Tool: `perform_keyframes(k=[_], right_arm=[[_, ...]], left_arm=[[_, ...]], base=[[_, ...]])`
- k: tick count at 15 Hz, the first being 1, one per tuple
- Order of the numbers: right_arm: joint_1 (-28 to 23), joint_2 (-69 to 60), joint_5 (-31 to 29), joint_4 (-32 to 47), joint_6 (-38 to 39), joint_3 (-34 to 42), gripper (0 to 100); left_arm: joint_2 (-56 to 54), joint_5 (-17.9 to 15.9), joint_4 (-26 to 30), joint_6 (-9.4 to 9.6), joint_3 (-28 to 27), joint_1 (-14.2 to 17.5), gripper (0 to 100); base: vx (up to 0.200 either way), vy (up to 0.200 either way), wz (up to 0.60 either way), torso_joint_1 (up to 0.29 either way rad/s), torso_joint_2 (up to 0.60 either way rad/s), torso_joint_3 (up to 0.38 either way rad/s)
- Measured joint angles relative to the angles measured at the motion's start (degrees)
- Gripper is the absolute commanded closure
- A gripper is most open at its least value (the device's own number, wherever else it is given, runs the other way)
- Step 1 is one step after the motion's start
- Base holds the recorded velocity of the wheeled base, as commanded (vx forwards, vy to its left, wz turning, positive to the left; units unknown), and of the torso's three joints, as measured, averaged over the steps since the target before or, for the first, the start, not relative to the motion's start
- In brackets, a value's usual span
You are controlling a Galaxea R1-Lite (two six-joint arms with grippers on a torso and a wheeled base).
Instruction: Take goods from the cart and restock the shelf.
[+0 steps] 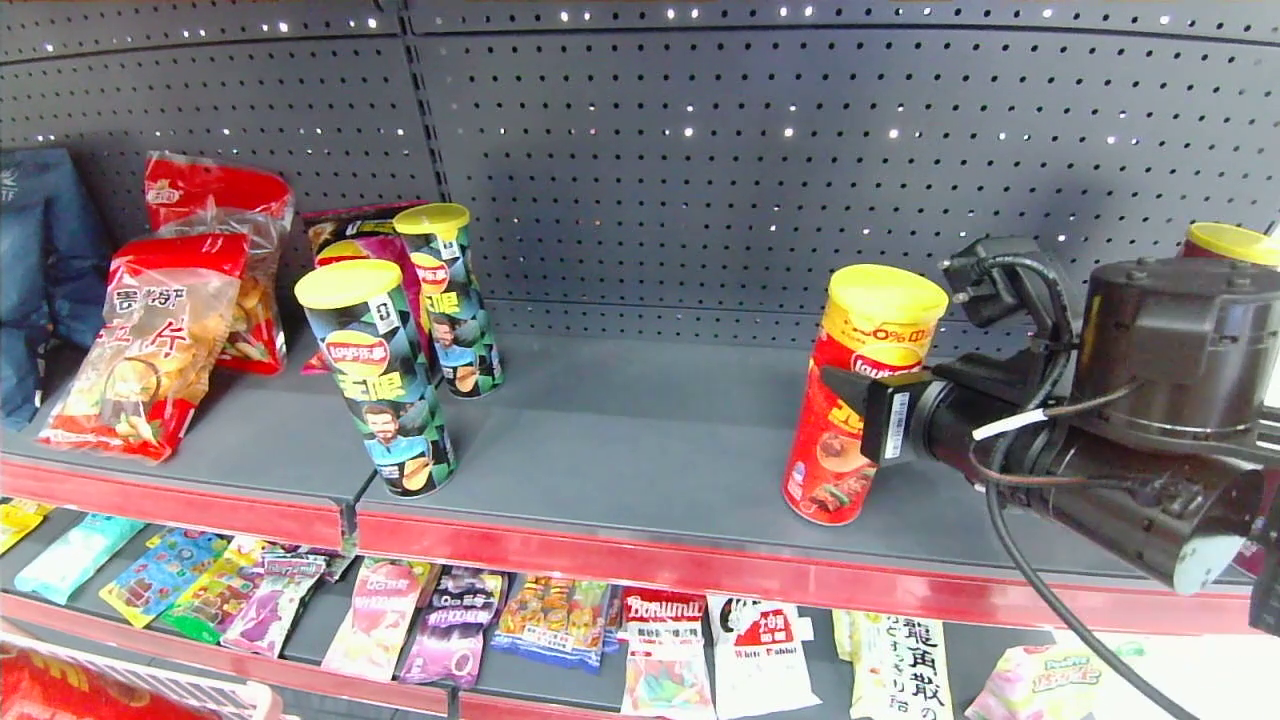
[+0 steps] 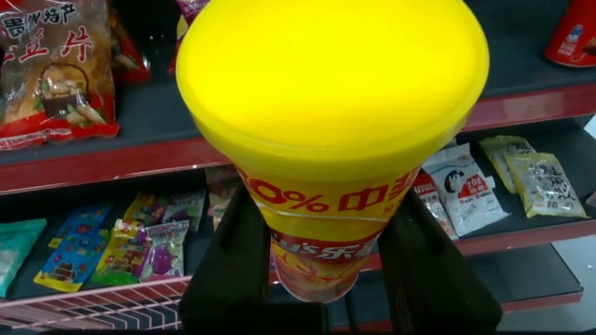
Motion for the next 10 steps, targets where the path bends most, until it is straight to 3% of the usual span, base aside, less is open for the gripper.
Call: perform_keyframes(k=[10], right_arm=[[5.4, -0.2, -3.3, -0.2, 0.0, 2.0, 100]], left_arm=[[0.0, 0.0, 0.0, 0.00, 0.2, 0.0, 100]], base=[[0.000, 0.000, 0.00, 0.000, 0.00, 0.000]])
